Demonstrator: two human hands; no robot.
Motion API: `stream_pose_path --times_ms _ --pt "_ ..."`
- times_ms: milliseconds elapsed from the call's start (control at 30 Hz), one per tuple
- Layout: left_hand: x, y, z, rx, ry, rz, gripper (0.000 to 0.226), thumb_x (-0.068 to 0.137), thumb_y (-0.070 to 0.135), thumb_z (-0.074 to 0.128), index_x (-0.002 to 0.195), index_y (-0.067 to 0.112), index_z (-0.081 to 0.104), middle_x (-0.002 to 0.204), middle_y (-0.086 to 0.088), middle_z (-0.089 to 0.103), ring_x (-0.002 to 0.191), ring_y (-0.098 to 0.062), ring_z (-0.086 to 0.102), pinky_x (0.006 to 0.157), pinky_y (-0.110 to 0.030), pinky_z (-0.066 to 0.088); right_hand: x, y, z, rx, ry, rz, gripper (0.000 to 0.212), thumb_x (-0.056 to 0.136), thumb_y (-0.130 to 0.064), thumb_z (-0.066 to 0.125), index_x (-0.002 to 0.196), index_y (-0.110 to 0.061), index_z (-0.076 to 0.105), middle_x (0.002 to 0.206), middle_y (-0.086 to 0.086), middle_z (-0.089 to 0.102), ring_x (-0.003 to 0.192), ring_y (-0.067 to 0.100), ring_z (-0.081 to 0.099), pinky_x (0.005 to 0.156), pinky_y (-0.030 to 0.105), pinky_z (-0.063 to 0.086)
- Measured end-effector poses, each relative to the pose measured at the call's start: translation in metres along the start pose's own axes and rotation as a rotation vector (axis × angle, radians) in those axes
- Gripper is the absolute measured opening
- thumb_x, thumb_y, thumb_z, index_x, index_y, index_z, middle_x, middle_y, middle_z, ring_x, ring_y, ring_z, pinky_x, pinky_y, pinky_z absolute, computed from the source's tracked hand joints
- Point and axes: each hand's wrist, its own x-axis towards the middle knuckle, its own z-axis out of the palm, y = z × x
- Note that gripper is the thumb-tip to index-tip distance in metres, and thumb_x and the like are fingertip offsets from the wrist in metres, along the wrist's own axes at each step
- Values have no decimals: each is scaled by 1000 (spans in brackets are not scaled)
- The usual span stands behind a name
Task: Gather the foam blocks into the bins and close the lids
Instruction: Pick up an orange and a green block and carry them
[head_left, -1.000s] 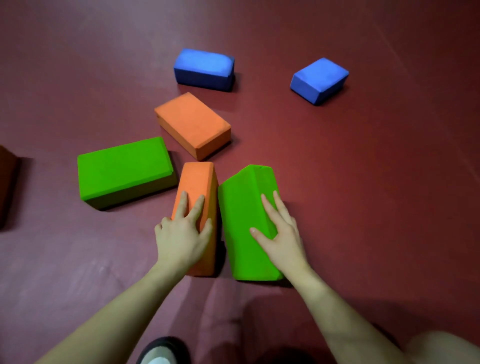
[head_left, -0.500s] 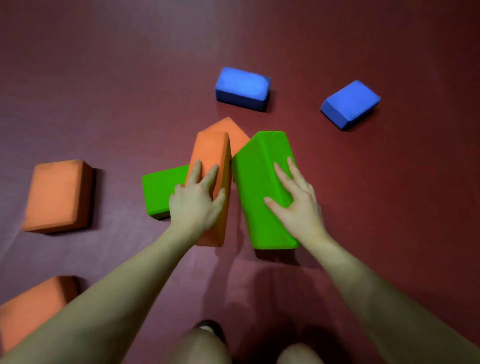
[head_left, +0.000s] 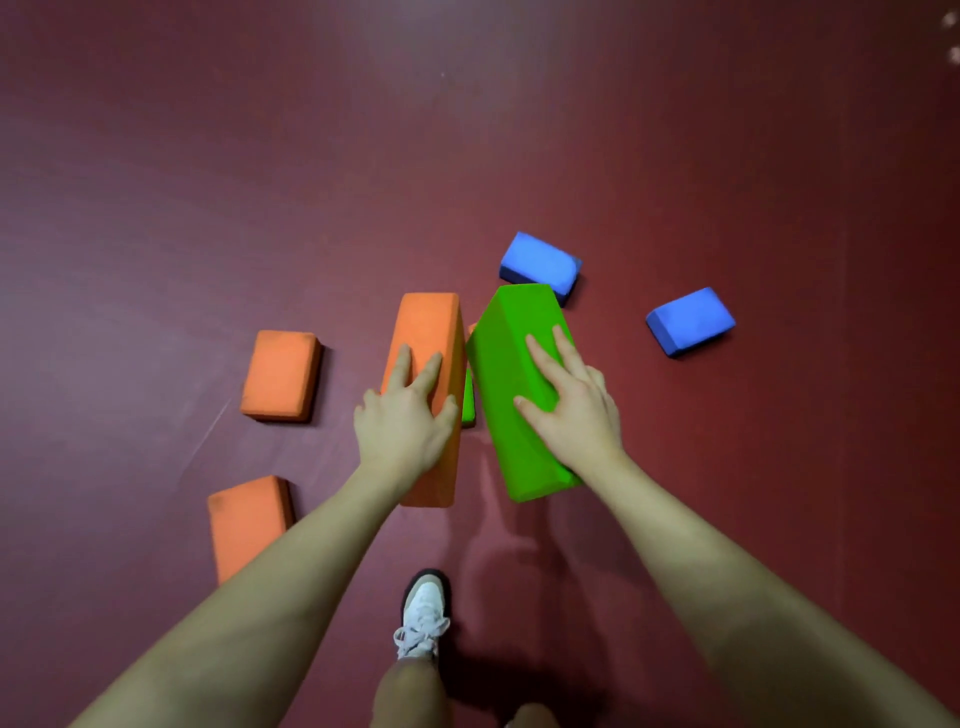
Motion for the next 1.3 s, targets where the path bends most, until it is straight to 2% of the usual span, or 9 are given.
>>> stream_pose_path --times_ms 167,300,467,633,833,1067,1300 --pt "-69 -5 -50 -41 27 -112 57 92 47 48 146 41 31 160 6 15 115 -43 49 94 -40 40 -45 -50 -36 -45 -50 -66 71 87 -40 64 147 -45 27 160 -13 11 128 32 40 102 39 40" --pt "-136 -8 -68 -54 89 -220 57 92 47 48 146 41 31 159 6 15 117 -43 47 95 -41 40 -87 -66 -54 -66 -113 -191 70 87 -40 63 147 -45 26 160 -13 10 129 31 40 104 38 38" --pt "-235 -9 -59 -160 186 -392 57 91 46 49 145 40 33 159 5 17 117 -45 48 96 -40 40 -150 -72 -63 -96 -193 -377 69 88 -40 62 147 -46 26 160 -14 10 131 31 38 102 37 36" --pt "-349 -4 -45 -217 299 -600 57 92 46 48 146 41 31 159 6 15 122 -43 45 98 -42 38 -219 -76 -65 -143 -282 -620 69 87 -40 62 147 -46 27 161 -12 11 130 35 39 104 44 38" --pt "-490 -18 -35 -243 398 -878 57 93 47 48 147 42 29 160 7 14 121 -44 46 97 -41 40 -324 -118 -47 -195 -424 -890 68 88 -41 61 147 -45 27 160 -12 11 130 35 38 102 43 38" --pt "-676 -49 -11 -269 533 -1251 58 94 49 45 147 43 26 160 7 11 121 -41 45 99 -41 39 -479 -181 -1 -153 -620 -1324 67 86 -40 66 145 -41 35 160 -7 18 124 34 43 99 41 39" --pt "-895 -78 30 -237 623 -1614 57 93 50 45 147 43 27 160 7 12 120 -40 47 98 -38 40 -704 -226 57 -122 -815 -1695 66 87 -42 65 145 -44 34 159 -10 19 126 33 42 95 44 44"
